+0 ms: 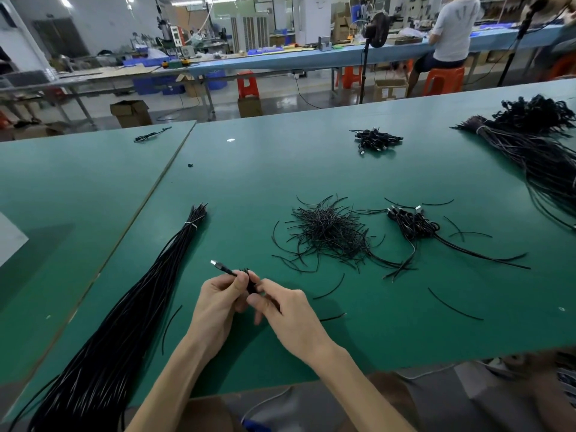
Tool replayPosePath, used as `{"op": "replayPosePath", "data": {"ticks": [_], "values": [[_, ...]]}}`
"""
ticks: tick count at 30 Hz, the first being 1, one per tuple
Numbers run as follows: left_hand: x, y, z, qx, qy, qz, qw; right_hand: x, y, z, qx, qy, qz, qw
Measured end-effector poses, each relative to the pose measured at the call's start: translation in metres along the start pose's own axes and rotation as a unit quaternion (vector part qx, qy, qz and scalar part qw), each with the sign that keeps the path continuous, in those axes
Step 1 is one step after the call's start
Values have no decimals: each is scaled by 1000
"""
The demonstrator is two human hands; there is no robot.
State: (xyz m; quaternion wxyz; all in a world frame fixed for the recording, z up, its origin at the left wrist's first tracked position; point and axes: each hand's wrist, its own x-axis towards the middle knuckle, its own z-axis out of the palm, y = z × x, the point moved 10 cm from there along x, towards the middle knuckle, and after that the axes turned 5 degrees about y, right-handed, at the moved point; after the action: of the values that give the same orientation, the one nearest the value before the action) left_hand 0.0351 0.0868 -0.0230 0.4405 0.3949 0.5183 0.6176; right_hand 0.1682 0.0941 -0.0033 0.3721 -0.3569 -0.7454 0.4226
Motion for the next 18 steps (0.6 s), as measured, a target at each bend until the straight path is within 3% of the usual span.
{"op": "replayPosePath", "data": {"ticks": [4, 10, 18], "values": [[-1, -2, 3, 2, -2, -4, 1000, -2, -3, -2, -4, 2, -10, 1000], [-2, -4, 7, -9, -13, -27, 1000, 0, -11, 1, -137, 0, -45, 989], [-2, -2, 17, -24, -79, -13, 996, 3, -3, -26, -158, -20, -36, 987]]}}
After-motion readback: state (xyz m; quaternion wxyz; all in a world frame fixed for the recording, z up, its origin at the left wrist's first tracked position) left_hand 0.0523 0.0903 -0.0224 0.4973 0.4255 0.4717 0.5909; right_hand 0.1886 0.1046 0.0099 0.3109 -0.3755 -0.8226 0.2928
